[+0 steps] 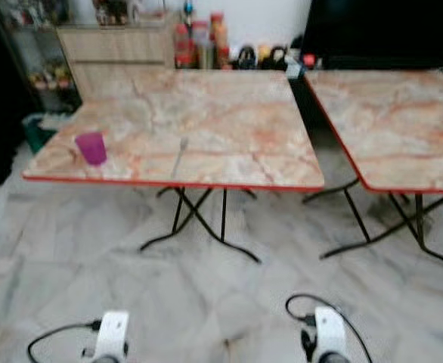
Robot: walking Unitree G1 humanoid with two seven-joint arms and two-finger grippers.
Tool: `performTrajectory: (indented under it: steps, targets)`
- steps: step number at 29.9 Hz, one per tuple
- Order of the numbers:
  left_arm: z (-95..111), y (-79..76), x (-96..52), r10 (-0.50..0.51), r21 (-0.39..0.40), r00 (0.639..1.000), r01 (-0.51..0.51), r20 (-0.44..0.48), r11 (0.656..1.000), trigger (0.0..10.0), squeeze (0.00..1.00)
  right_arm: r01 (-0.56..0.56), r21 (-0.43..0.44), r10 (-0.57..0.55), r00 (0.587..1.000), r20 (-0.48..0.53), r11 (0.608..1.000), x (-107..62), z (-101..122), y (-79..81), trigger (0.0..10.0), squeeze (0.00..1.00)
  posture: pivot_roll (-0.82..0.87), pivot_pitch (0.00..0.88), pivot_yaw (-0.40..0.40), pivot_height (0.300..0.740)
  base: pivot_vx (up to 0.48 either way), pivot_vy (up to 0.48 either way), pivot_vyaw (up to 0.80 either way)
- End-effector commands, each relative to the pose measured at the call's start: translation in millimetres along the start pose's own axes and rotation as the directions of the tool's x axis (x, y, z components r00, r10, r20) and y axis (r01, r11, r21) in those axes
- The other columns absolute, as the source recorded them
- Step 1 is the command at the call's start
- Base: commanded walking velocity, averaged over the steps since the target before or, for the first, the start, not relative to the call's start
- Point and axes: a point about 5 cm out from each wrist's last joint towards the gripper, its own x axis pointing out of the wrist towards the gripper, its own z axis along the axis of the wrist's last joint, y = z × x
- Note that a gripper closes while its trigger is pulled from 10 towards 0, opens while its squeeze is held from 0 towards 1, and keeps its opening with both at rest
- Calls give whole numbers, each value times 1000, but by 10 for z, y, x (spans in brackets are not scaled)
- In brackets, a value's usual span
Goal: Setting the table
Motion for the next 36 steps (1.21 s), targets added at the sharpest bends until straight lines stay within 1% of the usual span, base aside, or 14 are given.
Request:
performTrajectory:
  steps: [1, 6, 13, 26, 32, 36]
  targets:
    - [51, -77, 13, -23, 17, 1000, 23, 12, 1000, 10000, 0, 31, 7, -31, 999, -14, 999, -8, -33, -103, 10000, 0, 24, 0, 11, 736, 0, 322, 0]
    - [50, -81, 13, -25, 21, 1000, 25, 10, 999, 10000, 0, 23, 27, -22, 1000, -19, 999, -13, -58, -71, 10000, 0, 24, 0, 11, 736, 0, 327, 0]
    - [44, -59, 11, -18, 19, 1000, 18, 10, 1000, 10000, 0, 5, 36, -4, 1000, -8, 999, -4, -24, 1, 10000, 0, 31, 0, 13, 736, 0, 332, 0]
    - [50, -36, 12, -14, 19, 1000, 14, 13, 1000, 10000, 0, 11, 43, -11, 1000, -4, 999, 0, -8, 14, 10000, 0, 36, 0, 19, 736, 0, 337, 0]
    - [95, -47, 17, -27, 17, 999, 26, 37, 1000, 10000, 0, 12, 56, -11, 1000, -4, 998, -4, -20, 26, 10000, 0, 38, 0, 21, 736, 0, 0, 0]
    - [97, -47, 20, -24, 25, 999, 23, 29, 999, 10000, 0, 12, 62, -11, 1000, -4, 998, -4, -21, 33, 10000, 0, 39, 0, 22, 736, 0, 0, 0]
